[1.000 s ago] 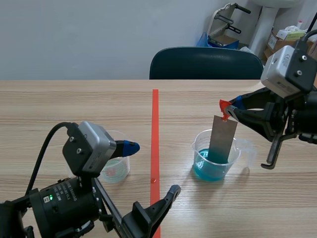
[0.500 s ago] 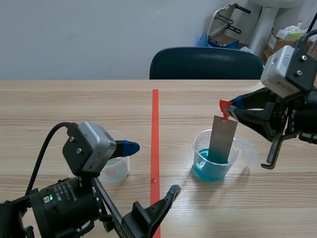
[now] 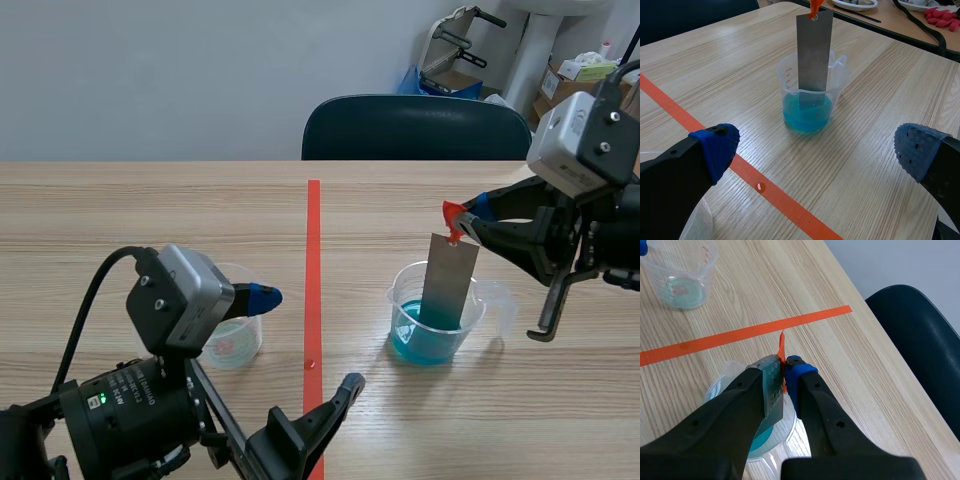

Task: Do the redox reaction experiment

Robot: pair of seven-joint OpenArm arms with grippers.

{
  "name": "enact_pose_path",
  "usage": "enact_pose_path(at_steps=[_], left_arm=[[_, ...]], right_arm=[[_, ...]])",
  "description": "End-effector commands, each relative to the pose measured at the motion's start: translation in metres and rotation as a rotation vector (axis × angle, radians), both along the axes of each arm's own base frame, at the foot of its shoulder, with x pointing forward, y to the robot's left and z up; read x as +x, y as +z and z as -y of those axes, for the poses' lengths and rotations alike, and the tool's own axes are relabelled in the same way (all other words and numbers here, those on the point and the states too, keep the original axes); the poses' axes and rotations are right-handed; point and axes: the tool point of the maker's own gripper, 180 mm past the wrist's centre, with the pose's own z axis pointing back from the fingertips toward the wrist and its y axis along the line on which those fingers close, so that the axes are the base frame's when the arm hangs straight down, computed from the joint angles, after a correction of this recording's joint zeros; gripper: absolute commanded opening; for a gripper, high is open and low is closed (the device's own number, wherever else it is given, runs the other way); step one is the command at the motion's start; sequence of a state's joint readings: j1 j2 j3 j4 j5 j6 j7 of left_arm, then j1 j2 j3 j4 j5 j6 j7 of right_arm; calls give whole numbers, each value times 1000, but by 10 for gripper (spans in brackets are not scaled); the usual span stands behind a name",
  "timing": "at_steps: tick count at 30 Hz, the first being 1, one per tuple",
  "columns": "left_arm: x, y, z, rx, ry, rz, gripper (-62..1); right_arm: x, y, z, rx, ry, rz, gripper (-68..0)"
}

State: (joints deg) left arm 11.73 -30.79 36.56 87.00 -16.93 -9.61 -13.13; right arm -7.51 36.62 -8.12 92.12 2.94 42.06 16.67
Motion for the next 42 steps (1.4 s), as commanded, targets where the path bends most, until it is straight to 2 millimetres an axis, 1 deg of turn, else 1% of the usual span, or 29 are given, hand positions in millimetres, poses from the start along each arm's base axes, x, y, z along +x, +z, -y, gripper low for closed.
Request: enact_pose_path(at_steps=[1, 11, 42], left_arm=[[4, 10, 2, -27, 3, 26, 14], [4, 10, 2, -27, 3, 26, 14], [4, 10, 2, -27, 3, 26, 14]], right_arm=[[-1, 7, -5, 24, 23, 13, -667], [-3, 17, -12, 37, 47, 43, -667], [-2, 17, -12, 34, 45, 41, -667]])
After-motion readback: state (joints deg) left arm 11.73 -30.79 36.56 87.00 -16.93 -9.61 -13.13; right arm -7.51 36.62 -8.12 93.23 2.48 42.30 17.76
